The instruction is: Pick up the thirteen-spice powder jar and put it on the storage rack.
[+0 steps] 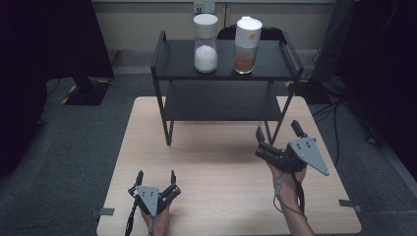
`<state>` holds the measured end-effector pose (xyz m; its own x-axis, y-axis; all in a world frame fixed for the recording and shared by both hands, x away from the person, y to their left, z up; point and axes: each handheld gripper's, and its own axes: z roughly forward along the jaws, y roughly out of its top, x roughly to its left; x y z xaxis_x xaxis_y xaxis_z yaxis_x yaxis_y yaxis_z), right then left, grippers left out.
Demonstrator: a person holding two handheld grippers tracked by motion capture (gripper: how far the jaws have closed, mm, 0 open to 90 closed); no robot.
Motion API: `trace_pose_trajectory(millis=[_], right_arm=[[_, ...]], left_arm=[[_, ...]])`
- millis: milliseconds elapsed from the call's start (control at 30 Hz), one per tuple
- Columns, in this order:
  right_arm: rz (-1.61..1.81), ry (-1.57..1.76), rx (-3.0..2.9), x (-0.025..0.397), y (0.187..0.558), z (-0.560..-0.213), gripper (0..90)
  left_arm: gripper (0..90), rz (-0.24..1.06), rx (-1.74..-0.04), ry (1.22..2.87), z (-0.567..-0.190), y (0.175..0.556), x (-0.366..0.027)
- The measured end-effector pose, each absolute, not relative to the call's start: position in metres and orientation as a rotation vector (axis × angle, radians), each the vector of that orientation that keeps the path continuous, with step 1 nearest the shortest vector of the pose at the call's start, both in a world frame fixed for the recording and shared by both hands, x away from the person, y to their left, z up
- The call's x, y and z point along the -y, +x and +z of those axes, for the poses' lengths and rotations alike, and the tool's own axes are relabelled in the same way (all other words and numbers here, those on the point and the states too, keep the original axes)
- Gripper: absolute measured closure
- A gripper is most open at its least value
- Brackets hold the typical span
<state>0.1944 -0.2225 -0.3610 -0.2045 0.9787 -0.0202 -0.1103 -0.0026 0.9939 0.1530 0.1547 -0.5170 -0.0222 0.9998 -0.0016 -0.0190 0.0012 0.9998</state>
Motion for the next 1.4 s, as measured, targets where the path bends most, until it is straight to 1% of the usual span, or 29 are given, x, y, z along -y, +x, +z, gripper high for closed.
trace_pose_trajectory(millis=[633, 1400], right_arm=[[1.365, 1.09, -1.252, 0.236, 0.164, -0.42, 0.0], [1.249, 1.146, -1.255, 0.237, 0.145, -0.496, 0.0]], left_arm=[[0.0, 1.233, -1.212, 1.183, -0.517, 0.153, -0.155], [0.0, 1.233, -1.212, 1.183, -0.517, 0.153, -0.155]])
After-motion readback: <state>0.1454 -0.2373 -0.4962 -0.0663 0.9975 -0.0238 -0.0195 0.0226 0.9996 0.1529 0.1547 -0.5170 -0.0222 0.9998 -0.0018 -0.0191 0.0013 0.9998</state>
